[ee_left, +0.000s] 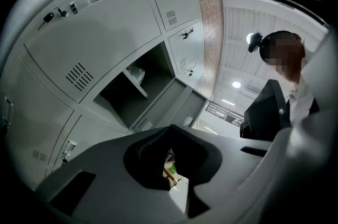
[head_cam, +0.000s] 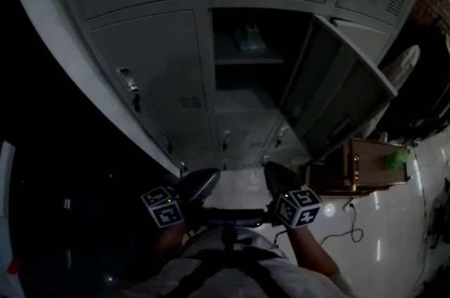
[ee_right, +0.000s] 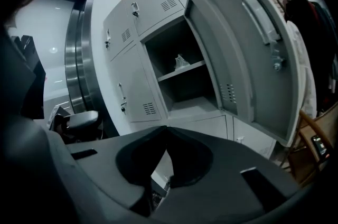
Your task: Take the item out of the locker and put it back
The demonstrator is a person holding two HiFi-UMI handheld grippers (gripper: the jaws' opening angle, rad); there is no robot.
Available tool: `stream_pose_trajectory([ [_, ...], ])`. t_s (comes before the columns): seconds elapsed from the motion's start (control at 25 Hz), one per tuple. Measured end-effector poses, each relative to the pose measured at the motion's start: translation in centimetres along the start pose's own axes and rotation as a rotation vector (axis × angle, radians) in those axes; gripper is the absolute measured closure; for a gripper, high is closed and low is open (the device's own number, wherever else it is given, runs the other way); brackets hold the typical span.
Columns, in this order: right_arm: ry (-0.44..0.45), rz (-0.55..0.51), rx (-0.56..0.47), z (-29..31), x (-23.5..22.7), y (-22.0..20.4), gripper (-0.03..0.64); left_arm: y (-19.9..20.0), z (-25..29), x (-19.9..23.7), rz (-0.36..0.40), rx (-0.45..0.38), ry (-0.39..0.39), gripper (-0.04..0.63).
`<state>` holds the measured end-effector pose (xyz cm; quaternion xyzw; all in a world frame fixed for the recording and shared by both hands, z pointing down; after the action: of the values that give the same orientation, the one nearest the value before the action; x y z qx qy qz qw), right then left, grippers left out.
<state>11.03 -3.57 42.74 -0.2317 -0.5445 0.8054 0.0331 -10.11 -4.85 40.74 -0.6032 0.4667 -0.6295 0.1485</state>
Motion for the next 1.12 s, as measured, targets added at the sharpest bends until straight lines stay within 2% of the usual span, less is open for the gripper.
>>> stream_pose_trajectory([
  [0.44, -0.046, -0.004, -0.033, 6.3, 1.7, 2.7, 0.615, 4.8, 0.4, 4.7, -0.013, 0.041, -0.036, 0.595],
  [1.12, -0.002, -0.051, -0.027, 8.8, -2.1, 6.5, 0.615, 6.3, 5.8, 5.9, 0.02, -0.017, -0.01, 0.595],
])
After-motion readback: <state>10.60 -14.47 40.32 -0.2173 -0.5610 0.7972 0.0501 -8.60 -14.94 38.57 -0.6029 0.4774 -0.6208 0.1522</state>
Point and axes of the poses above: the fingertips, and each gripper's own axes: z forward along the fingers, x to its left, y out of its top, the point moved 6 cm from there along -z, backward along the fingers
